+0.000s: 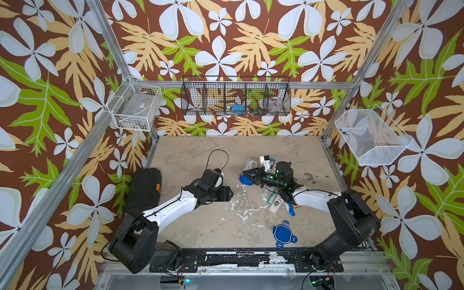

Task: Take out toiletry kits
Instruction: Pick up the container from the center of the board.

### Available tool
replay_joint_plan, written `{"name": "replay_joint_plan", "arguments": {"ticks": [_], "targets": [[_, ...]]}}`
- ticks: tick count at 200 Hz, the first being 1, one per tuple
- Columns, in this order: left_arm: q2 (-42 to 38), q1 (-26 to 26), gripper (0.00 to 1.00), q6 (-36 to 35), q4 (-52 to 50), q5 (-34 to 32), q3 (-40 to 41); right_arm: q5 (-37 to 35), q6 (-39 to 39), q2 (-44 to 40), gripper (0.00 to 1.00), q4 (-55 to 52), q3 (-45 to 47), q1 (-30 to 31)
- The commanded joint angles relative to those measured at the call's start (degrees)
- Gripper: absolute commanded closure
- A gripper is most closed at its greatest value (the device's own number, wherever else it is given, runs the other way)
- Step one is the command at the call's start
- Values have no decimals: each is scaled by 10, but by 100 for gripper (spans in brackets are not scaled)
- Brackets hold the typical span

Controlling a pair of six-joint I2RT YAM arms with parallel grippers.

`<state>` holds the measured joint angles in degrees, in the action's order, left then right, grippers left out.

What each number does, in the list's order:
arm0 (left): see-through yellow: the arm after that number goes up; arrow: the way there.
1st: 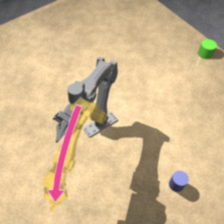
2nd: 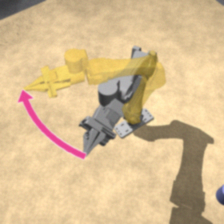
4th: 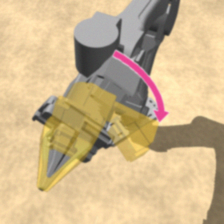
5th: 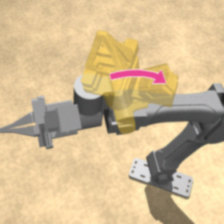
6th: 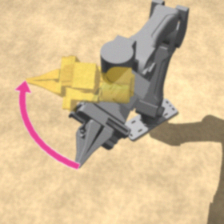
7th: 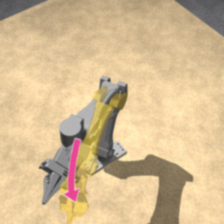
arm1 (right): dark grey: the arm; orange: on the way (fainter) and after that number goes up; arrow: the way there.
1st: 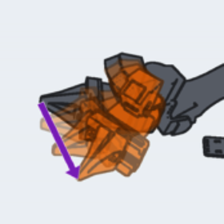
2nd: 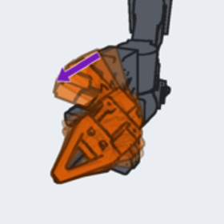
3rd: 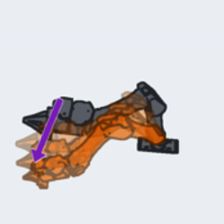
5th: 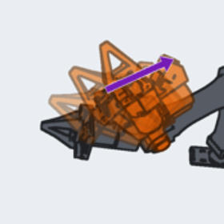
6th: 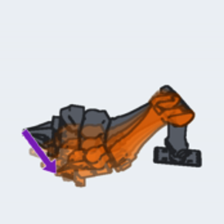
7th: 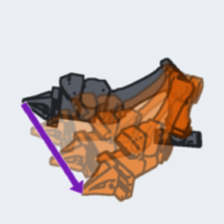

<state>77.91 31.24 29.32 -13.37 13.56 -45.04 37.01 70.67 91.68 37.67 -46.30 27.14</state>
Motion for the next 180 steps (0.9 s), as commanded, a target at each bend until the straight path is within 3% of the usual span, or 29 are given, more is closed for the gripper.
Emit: {"name": "replay_joint_plan", "arguments": {"ticks": [1, 18, 45, 126, 180], "targets": [[-17, 0, 29, 14, 2, 5, 1, -78, -219, -9, 58, -260, -79, -8], [-34, 0, 28, 24, 18, 13, 14, -107, -328, 37, 48, -376, -159, -11], [-46, 0, 28, 28, 22, 18, 28, -119, -412, 100, 49, -442, -229, -20], [-75, -1, 27, 33, 37, 18, 62, -88, -458, 130, 61, -433, -216, -11], [-75, -2, 27, 35, 43, 18, 67, -111, -462, 131, 89, -441, -223, 1]]}}
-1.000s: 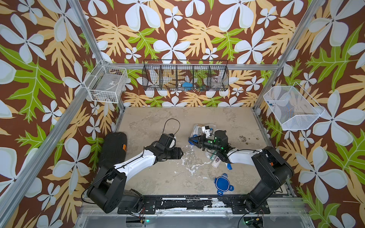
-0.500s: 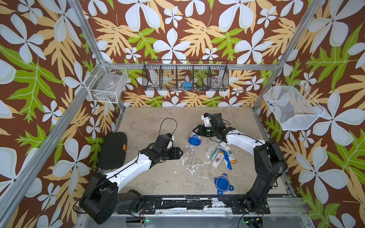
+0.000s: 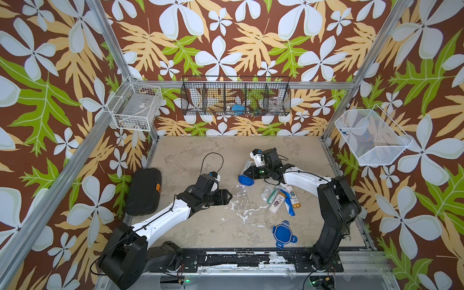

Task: Take out toiletry kits
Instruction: Pick up the container from the center of the board, then unfasten the latch on the container.

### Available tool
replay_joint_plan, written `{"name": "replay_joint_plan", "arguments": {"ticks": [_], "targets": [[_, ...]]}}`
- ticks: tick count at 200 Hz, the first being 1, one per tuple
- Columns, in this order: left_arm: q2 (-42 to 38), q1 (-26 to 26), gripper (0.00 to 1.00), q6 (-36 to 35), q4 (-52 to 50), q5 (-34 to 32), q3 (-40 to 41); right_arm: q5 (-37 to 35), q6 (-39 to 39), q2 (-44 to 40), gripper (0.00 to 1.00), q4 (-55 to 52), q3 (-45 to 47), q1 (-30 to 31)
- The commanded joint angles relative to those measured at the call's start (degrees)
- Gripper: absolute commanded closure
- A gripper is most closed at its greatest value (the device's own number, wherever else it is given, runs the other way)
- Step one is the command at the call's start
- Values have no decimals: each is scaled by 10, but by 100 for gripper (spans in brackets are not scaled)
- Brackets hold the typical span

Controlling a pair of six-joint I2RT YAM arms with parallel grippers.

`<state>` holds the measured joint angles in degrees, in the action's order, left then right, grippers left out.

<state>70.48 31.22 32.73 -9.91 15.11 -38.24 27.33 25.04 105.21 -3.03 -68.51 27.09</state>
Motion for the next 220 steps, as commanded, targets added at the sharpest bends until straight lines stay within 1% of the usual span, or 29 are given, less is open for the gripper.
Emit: {"name": "replay_joint_plan", "arguments": {"ticks": [1, 10, 23, 31, 59, 80, 97, 120, 135, 144, 159, 181, 220], "targets": [[-1, -2, 27, 1, 8, 2, -1, -14, -5, -5, 90, -33, -1, 2], [-2, -2, 27, 1, 9, 3, -1, -13, -1, -12, 95, -29, 0, 2], [-2, -2, 27, 2, 9, 1, -3, 3, 11, -23, 100, -16, 3, 2], [-3, -2, 27, 3, 8, 1, -7, 22, 24, -33, 100, -3, 6, 2], [-27, -3, 27, 3, 3, -11, -31, 101, 115, -76, 100, 72, 23, 19], [-56, -3, 22, -2, 5, -16, -49, 141, 216, -110, 100, 156, 46, 39], [-81, -3, 17, -12, 7, -22, -56, 157, 313, -129, 100, 235, 86, 53], [-109, -3, 12, -28, 3, -39, -55, 173, 500, -131, 100, 440, 183, 60], [-116, -3, 11, -33, -9, -52, -55, 175, 573, -117, 100, 524, 221, 60], [-117, -4, 11, -35, -13, -56, -52, 179, 603, -102, 100, 575, 237, 60], [-114, -4, 11, -35, -15, -61, -45, 192, 631, -73, 100, 625, 245, 58], [-108, -4, 11, -32, -11, -63, -32, 207, 651, -42, 100, 671, 249, 56], [-80, -4, 12, -22, 21, -38, 0, 206, 632, -31, 100, 659, 260, 43]]}}
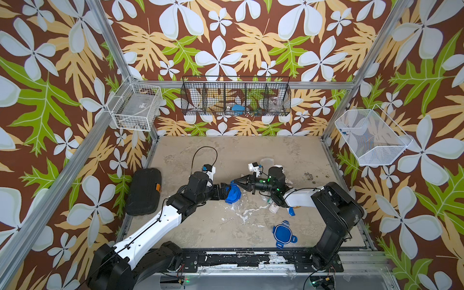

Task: Take out toiletry kits
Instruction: Unfasten the latch on the container, then reset both arms, then adjust the container at the center of the board.

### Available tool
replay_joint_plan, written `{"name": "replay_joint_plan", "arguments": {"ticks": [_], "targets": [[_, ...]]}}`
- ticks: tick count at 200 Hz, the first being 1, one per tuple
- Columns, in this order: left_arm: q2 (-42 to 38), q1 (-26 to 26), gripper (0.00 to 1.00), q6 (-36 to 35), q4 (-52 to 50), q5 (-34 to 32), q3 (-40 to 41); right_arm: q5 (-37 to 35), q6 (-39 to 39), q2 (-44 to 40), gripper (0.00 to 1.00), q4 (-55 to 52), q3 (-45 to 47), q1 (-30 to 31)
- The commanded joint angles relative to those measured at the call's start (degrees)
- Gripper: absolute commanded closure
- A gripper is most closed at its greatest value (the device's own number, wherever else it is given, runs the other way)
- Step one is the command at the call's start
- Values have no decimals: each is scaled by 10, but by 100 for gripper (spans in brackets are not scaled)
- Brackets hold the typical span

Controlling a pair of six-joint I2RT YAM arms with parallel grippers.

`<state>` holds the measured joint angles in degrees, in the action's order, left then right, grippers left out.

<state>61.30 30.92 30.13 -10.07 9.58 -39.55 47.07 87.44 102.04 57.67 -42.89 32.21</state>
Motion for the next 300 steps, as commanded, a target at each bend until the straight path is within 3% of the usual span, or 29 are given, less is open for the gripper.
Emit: {"name": "replay_joint_plan", "arguments": {"ticks": [1, 14, 30, 46, 55, 66, 98, 116, 131, 155, 181, 206, 250, 300], "targets": [[12, -1, 12, 4, 24, 17, 13, 8, 7, 0, 100, 52, 5, -9], [20, -1, 12, 5, 35, 18, 18, 8, -1, 0, 96, 42, 7, -16], [33, -1, 12, 7, 41, 21, 15, 10, -26, 0, 79, 10, 0, -21], [43, -1, 12, 6, 46, 21, 13, 1, -80, -12, 70, -66, -21, -25], [50, -1, 12, 6, 49, 21, 13, -11, -129, -23, 53, -140, -43, -28], [57, -1, 13, 6, 49, 20, 11, -44, -205, -42, 42, -256, -78, -30], [63, -2, 14, 11, 46, 25, 6, -218, -380, -121, 35, -541, -150, -34], [57, -2, 12, 12, 47, 28, -6, -303, -423, -159, 36, -647, -161, -34], [57, -2, 11, 13, 41, 26, -20, -328, -433, -183, 37, -692, -142, -31], [53, -2, 11, 17, 33, 22, -34, -309, -417, -225, 39, -642, -77, -9], [45, -2, 9, 34, 56, 49, -18, -218, -309, -275, 39, -410, 33, -14], [43, -2, 8, 53, 89, 84, 8, -184, -178, -259, 36, -230, 76, -11], [57, -2, 10, 59, 103, 93, 23, -224, -41, -210, 35, -130, 108, 20], [57, -2, 13, 61, 91, 80, 49, -255, 16, -157, 39, -55, 122, 56]]}}
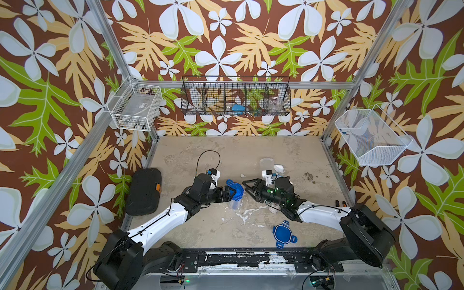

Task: Take out toiletry kits
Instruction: Adjust the container at the center of the board, then unfasten the latch on the container.

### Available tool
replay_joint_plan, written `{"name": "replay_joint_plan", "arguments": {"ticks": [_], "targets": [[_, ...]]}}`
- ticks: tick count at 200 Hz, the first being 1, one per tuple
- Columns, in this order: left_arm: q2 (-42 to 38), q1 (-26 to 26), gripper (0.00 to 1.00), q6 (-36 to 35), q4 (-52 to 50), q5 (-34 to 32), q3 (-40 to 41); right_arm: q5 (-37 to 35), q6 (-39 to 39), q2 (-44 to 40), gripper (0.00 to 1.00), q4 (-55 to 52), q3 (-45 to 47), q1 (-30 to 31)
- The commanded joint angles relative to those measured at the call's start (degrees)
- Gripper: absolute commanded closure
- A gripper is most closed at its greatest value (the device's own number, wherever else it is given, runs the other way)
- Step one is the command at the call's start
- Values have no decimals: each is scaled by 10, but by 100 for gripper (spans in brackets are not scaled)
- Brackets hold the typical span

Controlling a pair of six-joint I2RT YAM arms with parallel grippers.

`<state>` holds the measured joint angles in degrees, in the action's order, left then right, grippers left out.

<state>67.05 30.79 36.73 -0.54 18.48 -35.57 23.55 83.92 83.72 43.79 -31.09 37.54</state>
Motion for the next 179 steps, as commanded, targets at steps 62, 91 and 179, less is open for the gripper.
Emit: {"name": "replay_joint_plan", "arguments": {"ticks": [62, 91, 179], "targets": [[2, -1, 16, -18, -29, -25, 23, -27, 85, 93, 48, 174, -10, 24], [6, 0, 17, -23, -34, -25, 23, -25, 89, 101, 68, 178, -12, 25], [22, 0, 22, -39, -51, -30, 45, -14, 53, 104, 92, 152, -29, 10]]}}
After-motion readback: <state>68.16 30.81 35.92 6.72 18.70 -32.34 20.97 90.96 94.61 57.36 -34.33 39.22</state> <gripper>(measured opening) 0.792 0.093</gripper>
